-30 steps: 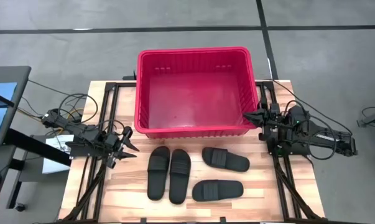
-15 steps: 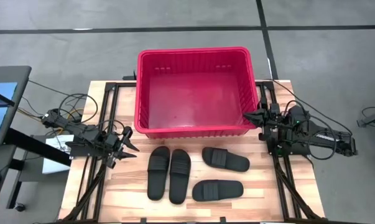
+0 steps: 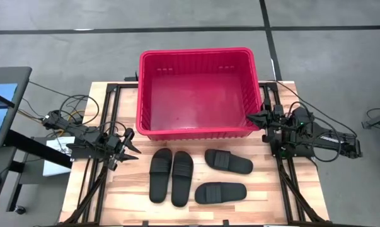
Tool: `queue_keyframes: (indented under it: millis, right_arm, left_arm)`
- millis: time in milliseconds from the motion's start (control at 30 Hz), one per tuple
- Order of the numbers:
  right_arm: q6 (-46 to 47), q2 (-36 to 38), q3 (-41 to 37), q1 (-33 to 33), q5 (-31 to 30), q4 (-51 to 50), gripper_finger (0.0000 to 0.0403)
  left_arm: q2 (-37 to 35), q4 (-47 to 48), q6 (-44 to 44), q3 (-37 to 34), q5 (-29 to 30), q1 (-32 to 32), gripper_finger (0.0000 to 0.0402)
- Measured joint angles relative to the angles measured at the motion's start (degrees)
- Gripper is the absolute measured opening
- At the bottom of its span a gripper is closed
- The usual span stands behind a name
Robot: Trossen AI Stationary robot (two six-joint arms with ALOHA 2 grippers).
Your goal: Pick and place slides into bin
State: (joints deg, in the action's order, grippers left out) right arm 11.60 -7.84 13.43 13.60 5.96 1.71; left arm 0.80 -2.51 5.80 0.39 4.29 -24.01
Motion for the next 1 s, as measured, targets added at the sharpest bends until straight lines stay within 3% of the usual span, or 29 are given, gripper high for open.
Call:
queue_keyframes:
  millis: [1000]
  right_arm:
    - [0.0,0.0,0.0,0.0,0.0,0.0,0.0]
  left_arm:
    - [0.0,0.0,0.8,0.0,0.0,0.0,0.011]
